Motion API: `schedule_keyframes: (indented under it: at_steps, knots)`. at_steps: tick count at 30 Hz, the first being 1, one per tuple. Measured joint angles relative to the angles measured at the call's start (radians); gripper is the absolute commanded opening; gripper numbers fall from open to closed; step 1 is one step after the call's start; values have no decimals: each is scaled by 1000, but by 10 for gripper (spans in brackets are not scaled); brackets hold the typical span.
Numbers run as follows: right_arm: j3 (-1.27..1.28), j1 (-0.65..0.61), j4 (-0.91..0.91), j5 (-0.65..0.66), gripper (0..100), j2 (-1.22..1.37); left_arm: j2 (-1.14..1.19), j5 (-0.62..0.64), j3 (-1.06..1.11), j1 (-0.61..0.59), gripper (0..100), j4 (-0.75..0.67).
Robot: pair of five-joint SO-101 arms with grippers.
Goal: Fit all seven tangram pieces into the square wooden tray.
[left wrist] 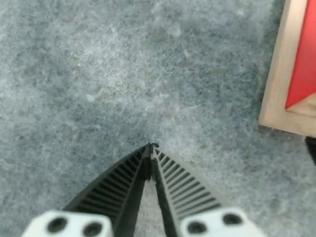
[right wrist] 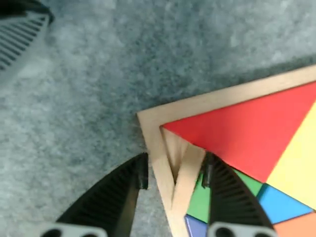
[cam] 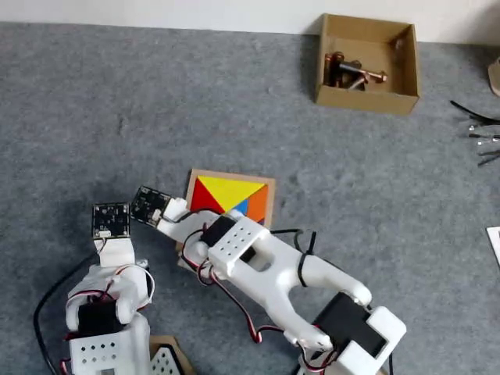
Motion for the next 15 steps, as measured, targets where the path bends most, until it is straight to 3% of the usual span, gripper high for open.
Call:
schedule_keyframes:
  at_steps: [15]
  knots:
    - [0, -21, 0, 0, 170, 2, 0, 0, 0, -44, 5, 0]
